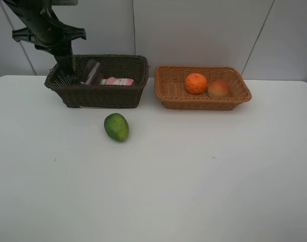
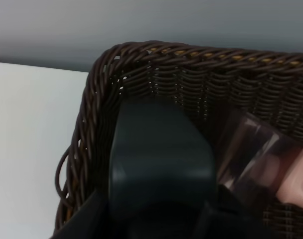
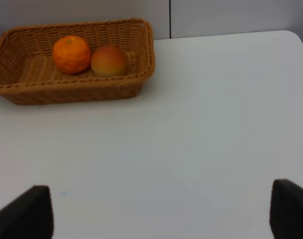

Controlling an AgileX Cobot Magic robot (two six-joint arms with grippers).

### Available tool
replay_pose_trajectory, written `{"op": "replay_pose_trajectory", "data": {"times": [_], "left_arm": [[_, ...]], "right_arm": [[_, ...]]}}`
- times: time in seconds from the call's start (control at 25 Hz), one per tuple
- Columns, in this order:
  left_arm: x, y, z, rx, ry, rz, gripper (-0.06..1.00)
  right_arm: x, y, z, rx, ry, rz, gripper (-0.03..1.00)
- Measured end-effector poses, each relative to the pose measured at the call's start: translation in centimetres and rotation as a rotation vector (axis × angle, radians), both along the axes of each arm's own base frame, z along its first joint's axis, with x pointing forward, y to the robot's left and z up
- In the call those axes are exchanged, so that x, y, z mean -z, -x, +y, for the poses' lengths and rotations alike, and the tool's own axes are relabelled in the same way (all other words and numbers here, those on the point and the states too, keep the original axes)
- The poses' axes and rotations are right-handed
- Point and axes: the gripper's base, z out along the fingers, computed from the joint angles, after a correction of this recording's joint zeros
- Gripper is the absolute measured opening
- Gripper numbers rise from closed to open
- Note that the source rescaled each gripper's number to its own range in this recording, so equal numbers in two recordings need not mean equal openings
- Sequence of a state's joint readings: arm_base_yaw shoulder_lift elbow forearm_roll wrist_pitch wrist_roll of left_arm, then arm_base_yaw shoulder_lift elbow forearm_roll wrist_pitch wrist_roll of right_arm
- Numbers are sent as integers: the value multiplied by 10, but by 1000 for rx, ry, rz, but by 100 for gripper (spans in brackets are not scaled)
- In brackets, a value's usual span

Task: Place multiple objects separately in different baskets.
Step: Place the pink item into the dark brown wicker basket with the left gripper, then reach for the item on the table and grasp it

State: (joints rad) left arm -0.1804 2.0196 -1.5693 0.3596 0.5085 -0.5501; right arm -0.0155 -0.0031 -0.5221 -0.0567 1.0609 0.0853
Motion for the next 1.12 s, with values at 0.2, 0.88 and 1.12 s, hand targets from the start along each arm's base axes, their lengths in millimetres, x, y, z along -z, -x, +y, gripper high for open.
{"op": "replay_pose_trajectory", "data": {"times": [0.2, 0.88, 1.12], "left_arm": [[21, -7, -2, 13, 3, 14, 0], [34, -8, -3, 35, -13, 57, 89], [19, -5, -2, 33, -9, 30, 99]], "right_arm": [[0, 0, 0, 0, 0, 0, 88], [0, 0, 0, 0, 0, 0, 88], [0, 0, 0, 0, 0, 0, 88]]}}
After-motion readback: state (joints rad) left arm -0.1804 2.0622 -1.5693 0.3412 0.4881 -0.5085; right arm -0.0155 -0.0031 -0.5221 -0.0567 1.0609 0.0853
